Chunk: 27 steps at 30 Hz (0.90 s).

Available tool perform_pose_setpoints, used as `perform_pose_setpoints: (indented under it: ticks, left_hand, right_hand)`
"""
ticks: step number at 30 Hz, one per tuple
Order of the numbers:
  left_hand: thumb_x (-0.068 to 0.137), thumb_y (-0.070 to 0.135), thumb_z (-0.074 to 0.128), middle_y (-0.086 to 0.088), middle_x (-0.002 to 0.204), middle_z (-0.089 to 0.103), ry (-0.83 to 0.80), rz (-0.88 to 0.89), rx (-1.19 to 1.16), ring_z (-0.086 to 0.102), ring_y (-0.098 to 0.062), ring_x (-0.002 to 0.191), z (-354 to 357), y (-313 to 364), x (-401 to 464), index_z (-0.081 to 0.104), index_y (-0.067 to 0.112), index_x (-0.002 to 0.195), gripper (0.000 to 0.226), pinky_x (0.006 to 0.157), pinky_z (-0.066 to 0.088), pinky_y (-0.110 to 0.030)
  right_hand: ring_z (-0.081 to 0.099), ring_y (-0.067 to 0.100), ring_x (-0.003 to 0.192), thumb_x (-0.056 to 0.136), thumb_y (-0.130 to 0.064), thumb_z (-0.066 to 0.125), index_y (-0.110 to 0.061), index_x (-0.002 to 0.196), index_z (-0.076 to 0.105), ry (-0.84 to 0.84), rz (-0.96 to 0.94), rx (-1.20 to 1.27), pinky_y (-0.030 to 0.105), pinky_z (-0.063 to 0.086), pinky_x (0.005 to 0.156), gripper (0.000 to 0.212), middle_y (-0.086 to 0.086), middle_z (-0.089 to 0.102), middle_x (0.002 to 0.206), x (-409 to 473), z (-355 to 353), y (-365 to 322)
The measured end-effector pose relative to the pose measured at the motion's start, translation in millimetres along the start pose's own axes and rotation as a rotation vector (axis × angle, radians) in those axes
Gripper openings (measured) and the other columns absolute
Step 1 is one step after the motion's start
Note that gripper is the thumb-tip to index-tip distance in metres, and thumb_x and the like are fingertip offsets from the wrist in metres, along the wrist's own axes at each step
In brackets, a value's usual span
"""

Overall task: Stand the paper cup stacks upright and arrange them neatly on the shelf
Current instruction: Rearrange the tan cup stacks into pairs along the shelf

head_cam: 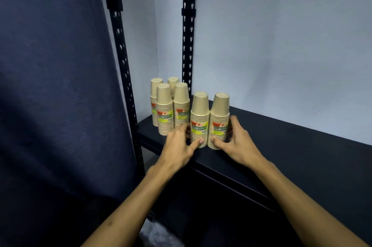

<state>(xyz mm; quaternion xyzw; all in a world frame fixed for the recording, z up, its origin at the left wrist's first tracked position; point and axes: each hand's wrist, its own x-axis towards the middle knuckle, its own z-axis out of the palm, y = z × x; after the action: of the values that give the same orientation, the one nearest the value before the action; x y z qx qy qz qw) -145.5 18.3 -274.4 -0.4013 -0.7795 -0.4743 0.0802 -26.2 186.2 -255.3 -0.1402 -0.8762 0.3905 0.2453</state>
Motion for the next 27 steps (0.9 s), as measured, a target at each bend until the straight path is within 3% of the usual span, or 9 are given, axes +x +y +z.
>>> perform_pose_setpoints:
  ticks: [5,10,17,22,25,27]
  left_hand:
    - [0.082,0.039,0.081,0.004,0.108,0.07,-0.131,0.036,-0.02,0.064,-0.005,0.095,34,25,14,0.062,0.016,0.126,0.053,0.088,0.056,-0.025]
    - [0.082,0.033,0.083,0.009,0.102,0.068,-0.275,0.08,-0.089,0.061,0.003,0.084,68,54,25,0.063,0.014,0.122,0.048,0.076,0.048,-0.004]
    - [0.082,0.031,0.083,0.01,0.102,0.066,-0.403,0.121,-0.134,0.061,0.001,0.084,116,88,43,0.061,0.013,0.125,0.051,0.074,0.047,-0.003]
    - [0.081,0.035,0.083,0.006,0.112,0.066,-0.472,0.112,-0.147,0.06,0.002,0.089,135,99,57,0.056,0.018,0.122,0.052,0.077,0.048,-0.01]
    - [0.073,0.049,0.086,0.011,0.123,0.061,-0.576,0.082,-0.237,0.061,0.003,0.103,132,101,64,0.046,0.026,0.127,0.071,0.085,0.051,-0.016]
    - [0.071,0.057,0.084,0.015,0.129,0.058,-0.593,0.049,-0.408,0.062,0.002,0.111,126,106,70,0.039,0.032,0.136,0.083,0.096,0.053,-0.026]
  right_hand:
    - [0.064,-0.003,0.101,0.079,-0.025,0.083,-0.025,0.122,0.044,0.061,0.05,-0.017,0.014,0.051,0.076,0.058,-0.014,0.066,0.115,-20,-39,18]
    - [0.062,0.004,0.112,0.079,-0.029,0.081,-0.031,0.134,0.045,0.093,0.092,-0.06,0.029,0.053,0.095,0.066,-0.009,0.063,0.126,-40,-80,42]
    - [0.059,0.006,0.12,0.084,-0.035,0.08,-0.027,0.142,0.043,0.118,0.147,-0.11,0.036,0.051,0.104,0.068,-0.007,0.06,0.134,-58,-128,72]
    - [0.059,0.006,0.121,0.081,-0.046,0.079,-0.026,0.144,0.042,0.124,0.203,-0.138,0.037,0.051,0.105,0.076,-0.006,0.058,0.137,-60,-146,84]
    - [0.06,0.006,0.119,0.067,-0.071,0.078,-0.03,0.142,0.042,0.169,0.224,-0.068,0.035,0.053,0.1,0.092,-0.008,0.059,0.134,-59,-158,74]
    - [0.063,0.008,0.118,0.065,-0.076,0.075,-0.033,0.143,0.039,0.263,0.194,0.042,0.034,0.054,0.096,0.096,-0.007,0.06,0.133,-56,-165,63]
